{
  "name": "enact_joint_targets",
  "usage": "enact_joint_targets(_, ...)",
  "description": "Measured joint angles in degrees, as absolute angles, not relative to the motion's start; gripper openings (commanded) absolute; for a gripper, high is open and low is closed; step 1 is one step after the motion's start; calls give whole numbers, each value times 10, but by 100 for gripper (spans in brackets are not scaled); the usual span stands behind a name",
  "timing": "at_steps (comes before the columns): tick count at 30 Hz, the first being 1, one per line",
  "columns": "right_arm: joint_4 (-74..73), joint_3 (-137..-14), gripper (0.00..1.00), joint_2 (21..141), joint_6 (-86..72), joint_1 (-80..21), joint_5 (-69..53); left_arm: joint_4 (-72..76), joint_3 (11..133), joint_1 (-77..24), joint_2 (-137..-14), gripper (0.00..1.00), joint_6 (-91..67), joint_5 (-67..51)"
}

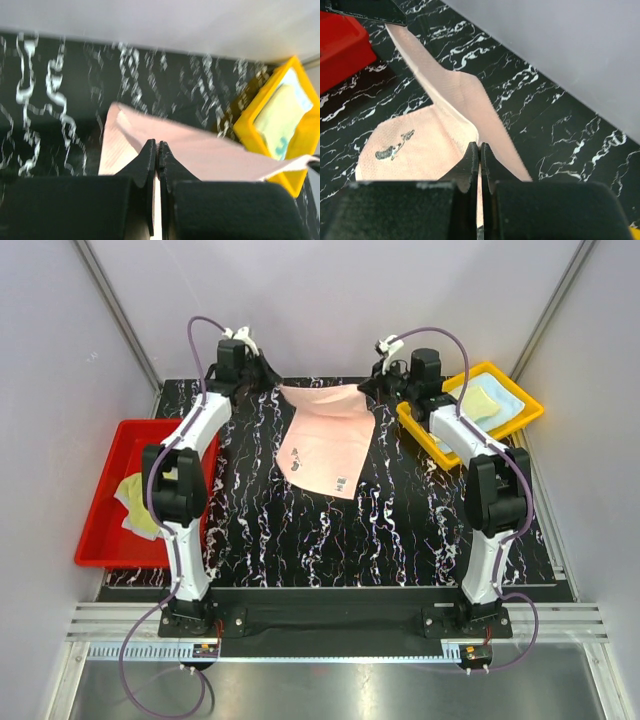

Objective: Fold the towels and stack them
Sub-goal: Flatten out the crumpled towel

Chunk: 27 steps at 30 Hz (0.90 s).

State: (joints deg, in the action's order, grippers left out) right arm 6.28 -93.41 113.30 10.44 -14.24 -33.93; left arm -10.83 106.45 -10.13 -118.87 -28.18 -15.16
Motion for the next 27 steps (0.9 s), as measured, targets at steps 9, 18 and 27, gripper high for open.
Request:
enact_joint_targets(9, -55, -873, 0, 1026, 117, -170, -354, -199, 943, -100, -1052, 0, -272, -138)
enact_joint_targets(18, -78, -715, 0, 597, 83, -343, -422, -382, 944, -224, -668, 0, -307, 25)
enact_joint_targets(27, 49, -595, 0, 522, -61, -416, -459, -503, 957, -273, -541, 0, -380, 75)
